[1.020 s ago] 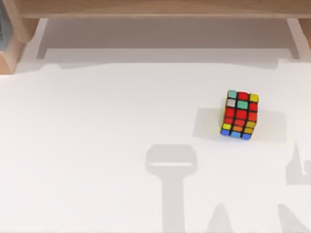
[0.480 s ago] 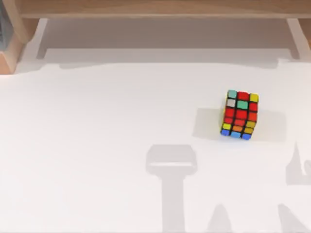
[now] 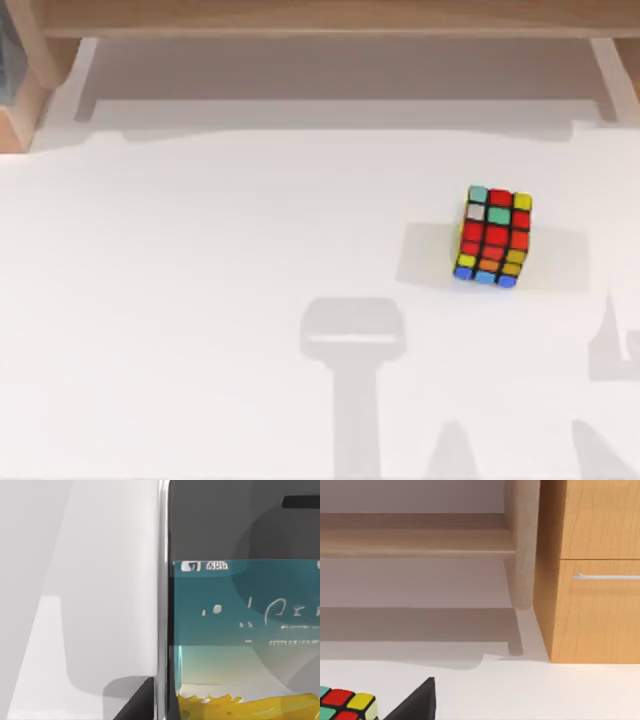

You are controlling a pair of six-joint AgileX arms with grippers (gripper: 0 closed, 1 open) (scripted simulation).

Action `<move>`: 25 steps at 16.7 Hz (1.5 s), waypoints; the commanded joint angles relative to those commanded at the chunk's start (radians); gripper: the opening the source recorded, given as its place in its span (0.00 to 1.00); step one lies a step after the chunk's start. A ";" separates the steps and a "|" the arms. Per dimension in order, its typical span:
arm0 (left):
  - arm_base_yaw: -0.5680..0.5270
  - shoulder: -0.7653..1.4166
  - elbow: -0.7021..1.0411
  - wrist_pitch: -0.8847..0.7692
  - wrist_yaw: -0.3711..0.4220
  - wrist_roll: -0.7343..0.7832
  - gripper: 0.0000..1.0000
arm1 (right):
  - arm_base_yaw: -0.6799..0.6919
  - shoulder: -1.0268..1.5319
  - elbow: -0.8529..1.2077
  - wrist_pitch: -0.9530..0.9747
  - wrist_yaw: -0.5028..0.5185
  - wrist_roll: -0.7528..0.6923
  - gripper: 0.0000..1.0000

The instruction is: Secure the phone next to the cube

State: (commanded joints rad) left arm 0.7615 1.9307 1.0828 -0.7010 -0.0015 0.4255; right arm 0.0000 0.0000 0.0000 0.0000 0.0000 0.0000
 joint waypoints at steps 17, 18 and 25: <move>-0.004 -0.062 0.044 -0.093 0.019 -0.007 0.00 | 0.000 0.000 0.000 0.000 0.000 0.000 1.00; -0.009 -0.071 0.054 -0.097 0.020 -0.008 0.00 | 0.000 0.000 0.000 0.000 0.000 0.000 1.00; -0.197 -0.110 0.340 -0.224 0.041 -0.066 0.00 | 0.000 0.000 0.000 0.000 0.000 0.000 1.00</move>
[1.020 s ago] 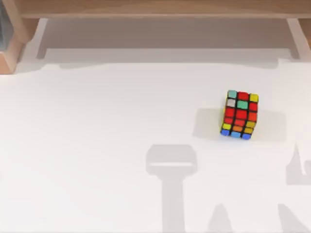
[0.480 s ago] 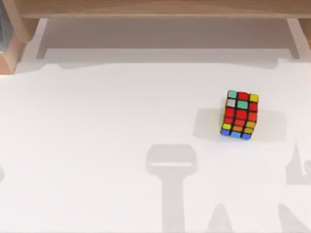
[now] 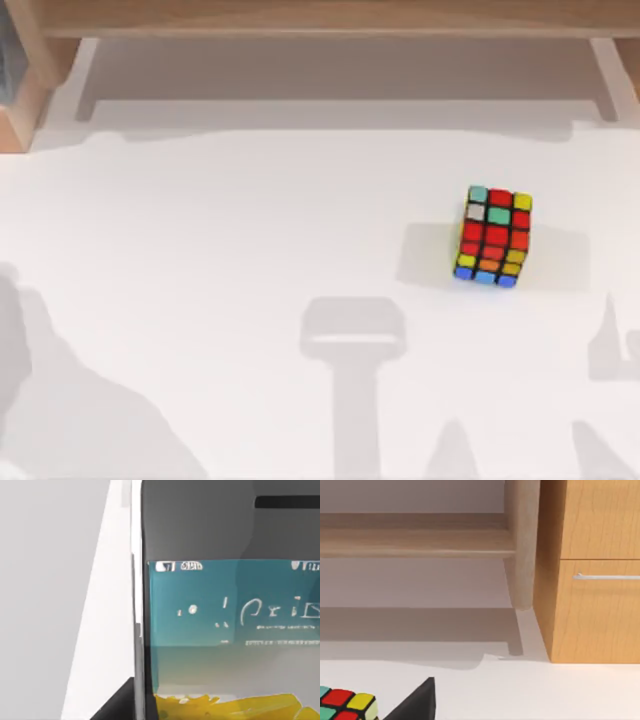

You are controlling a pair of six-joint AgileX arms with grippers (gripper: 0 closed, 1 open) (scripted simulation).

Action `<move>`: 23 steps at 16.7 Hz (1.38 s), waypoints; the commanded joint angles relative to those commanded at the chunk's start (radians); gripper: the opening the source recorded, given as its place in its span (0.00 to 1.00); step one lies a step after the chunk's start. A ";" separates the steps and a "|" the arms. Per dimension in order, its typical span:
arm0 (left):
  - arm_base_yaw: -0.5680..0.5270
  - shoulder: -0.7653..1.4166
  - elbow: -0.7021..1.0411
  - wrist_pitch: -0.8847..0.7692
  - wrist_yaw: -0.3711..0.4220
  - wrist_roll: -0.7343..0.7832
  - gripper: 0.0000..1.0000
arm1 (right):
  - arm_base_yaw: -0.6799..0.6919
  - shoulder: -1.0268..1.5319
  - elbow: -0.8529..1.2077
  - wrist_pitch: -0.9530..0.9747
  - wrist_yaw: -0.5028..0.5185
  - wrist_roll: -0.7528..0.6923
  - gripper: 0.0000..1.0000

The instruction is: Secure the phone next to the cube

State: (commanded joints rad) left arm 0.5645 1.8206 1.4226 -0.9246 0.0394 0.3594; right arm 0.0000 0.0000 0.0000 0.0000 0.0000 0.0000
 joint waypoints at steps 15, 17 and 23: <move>-0.864 0.427 0.907 -0.487 -0.003 -0.576 0.00 | 0.000 0.000 0.000 0.000 0.000 0.000 1.00; -0.970 0.521 0.999 -0.528 -0.015 -0.684 0.00 | 0.000 0.000 0.000 0.000 0.000 0.000 1.00; -1.193 0.758 1.185 -0.606 -0.049 -0.940 0.00 | 0.000 0.000 0.000 0.000 0.000 0.000 1.00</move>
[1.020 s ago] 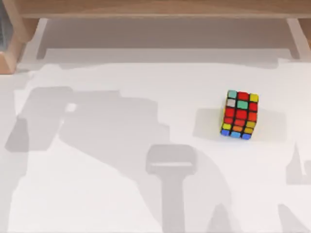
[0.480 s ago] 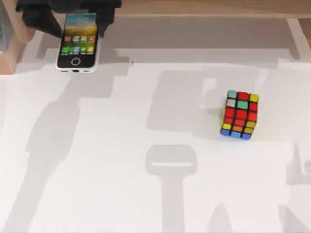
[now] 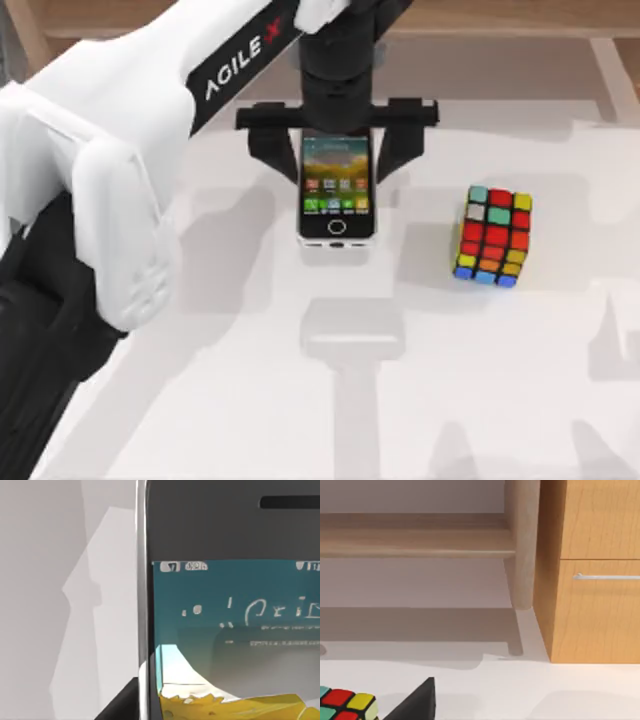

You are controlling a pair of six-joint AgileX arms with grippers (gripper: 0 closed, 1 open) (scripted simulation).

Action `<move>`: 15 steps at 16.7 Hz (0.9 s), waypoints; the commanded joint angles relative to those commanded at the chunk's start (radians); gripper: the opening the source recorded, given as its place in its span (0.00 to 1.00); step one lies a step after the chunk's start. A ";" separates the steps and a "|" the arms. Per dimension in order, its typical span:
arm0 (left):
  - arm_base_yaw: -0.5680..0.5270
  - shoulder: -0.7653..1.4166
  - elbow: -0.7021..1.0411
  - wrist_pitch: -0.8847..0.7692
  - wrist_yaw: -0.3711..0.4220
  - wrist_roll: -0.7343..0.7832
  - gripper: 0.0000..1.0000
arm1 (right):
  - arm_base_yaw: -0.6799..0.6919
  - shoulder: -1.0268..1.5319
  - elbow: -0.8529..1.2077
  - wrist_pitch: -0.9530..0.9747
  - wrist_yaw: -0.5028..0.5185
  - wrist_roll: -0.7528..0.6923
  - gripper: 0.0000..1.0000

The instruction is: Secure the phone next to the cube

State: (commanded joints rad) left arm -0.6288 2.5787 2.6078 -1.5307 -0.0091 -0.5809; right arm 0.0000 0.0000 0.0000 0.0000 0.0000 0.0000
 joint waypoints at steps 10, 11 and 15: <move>-0.041 0.057 0.028 -0.009 -0.006 -0.055 0.00 | 0.000 0.000 0.000 0.000 0.000 0.000 1.00; -0.041 0.056 0.022 -0.003 -0.006 -0.055 0.00 | 0.000 0.000 0.000 0.000 0.000 0.000 1.00; -0.042 0.047 -0.029 0.038 -0.006 -0.052 0.00 | 0.000 0.000 0.000 0.000 0.000 0.000 1.00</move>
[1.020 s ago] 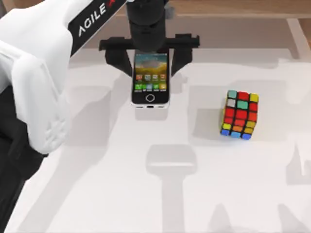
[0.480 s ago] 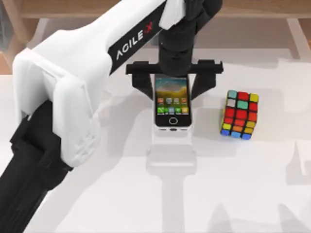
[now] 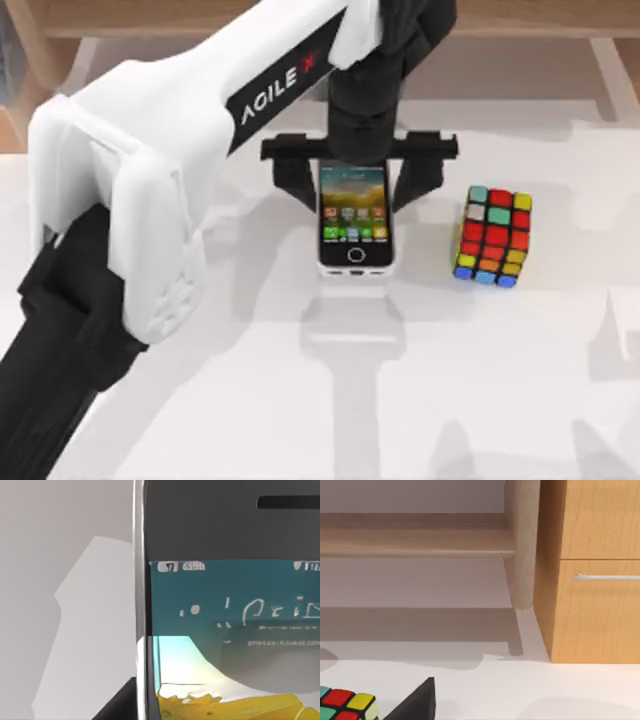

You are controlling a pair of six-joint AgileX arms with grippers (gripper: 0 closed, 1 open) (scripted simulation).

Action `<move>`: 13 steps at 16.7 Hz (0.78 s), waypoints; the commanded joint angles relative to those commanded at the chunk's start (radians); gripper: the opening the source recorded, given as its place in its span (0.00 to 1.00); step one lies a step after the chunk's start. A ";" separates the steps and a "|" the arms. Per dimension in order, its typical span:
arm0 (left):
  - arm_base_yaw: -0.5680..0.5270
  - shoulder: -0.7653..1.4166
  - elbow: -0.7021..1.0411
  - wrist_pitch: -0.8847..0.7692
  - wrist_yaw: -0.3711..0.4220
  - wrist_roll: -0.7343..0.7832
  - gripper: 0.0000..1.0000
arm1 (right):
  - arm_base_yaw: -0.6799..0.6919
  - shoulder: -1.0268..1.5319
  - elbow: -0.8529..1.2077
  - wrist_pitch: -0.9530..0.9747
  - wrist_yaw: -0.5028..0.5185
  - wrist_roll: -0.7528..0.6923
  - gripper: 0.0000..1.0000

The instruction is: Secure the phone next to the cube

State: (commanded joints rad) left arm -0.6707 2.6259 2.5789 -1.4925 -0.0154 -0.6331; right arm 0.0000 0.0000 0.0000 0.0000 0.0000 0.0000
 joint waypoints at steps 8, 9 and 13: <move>0.000 -0.051 -0.149 0.132 -0.002 0.000 0.00 | 0.000 0.000 0.000 0.000 0.000 0.000 1.00; 0.000 -0.057 -0.167 0.148 -0.003 -0.001 0.00 | 0.000 0.000 0.000 0.000 0.000 0.000 1.00; 0.000 -0.069 -0.227 0.200 -0.003 -0.003 0.00 | 0.000 0.000 0.000 0.000 0.000 0.000 1.00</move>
State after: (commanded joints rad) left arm -0.6710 2.5569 2.3522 -1.2925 -0.0187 -0.6360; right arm 0.0000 0.0000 0.0000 0.0000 0.0000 0.0000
